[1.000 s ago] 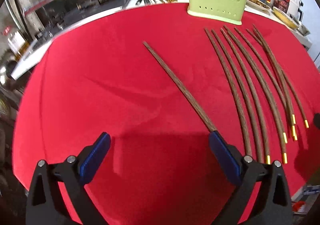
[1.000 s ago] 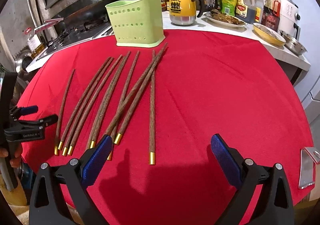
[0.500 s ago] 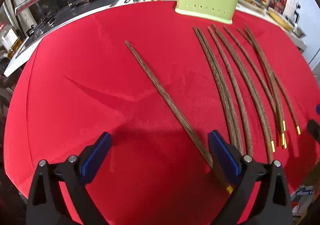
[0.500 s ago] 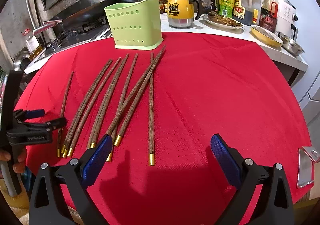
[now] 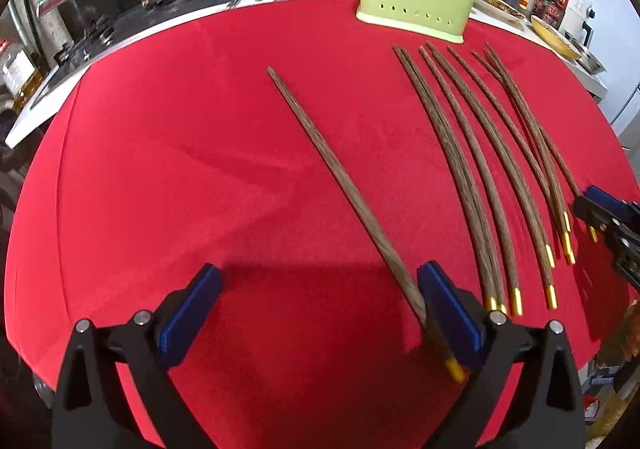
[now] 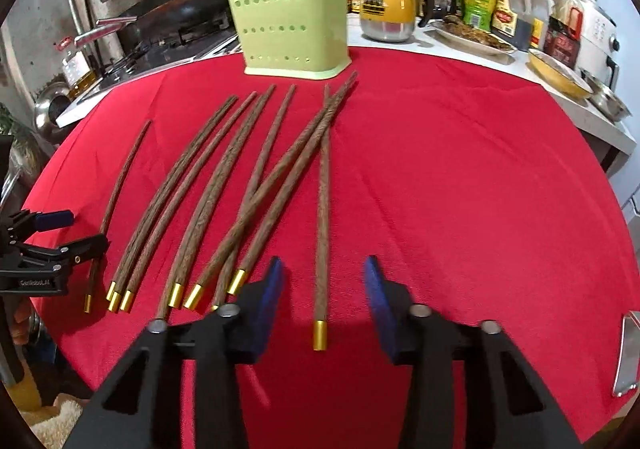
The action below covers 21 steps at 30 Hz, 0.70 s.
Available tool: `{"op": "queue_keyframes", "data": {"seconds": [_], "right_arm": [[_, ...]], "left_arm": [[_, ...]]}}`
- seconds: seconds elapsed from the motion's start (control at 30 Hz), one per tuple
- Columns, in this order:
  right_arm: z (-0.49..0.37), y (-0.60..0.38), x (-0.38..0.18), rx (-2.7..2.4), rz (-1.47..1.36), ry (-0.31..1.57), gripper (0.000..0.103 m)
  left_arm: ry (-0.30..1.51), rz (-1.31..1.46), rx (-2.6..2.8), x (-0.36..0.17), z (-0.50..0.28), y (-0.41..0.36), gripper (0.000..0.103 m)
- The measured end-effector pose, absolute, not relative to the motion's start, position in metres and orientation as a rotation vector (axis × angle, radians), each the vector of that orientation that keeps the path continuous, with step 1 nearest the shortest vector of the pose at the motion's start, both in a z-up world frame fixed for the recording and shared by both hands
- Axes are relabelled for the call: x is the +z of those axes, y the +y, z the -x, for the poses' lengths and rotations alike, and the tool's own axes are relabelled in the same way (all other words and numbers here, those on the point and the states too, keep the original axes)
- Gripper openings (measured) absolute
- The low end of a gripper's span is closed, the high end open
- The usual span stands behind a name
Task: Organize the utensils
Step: 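Close the left tool on a lone wooden chopstick while the right tool grasps another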
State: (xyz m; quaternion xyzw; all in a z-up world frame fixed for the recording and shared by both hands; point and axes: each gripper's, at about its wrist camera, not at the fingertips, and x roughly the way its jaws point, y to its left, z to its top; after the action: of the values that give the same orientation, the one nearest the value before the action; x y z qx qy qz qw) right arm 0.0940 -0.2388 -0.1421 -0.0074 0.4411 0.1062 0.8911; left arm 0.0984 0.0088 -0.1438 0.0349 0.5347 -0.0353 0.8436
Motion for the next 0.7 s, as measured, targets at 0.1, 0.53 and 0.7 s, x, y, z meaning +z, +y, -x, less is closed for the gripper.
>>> {"op": "queue_keyframes", "data": {"seconds": [0.1, 0.53, 0.7], "right_arm": [[-0.095, -0.236, -0.142, 0.227, 0.027, 0.904, 0.031], [-0.080, -0.242, -0.144, 0.226, 0.021, 0.873, 0.013], [-0.079, -0.247, -0.144, 0.218, -0.009, 0.870, 0.014]], "left_arm": [[1.114, -0.098, -0.148, -0.140, -0.087, -0.005, 0.096], [1.047, -0.167, -0.151, -0.135, -0.077, -0.002, 0.044], [1.043, -0.119, -0.095, -0.134, -0.088, 0.032, 0.029]]}}
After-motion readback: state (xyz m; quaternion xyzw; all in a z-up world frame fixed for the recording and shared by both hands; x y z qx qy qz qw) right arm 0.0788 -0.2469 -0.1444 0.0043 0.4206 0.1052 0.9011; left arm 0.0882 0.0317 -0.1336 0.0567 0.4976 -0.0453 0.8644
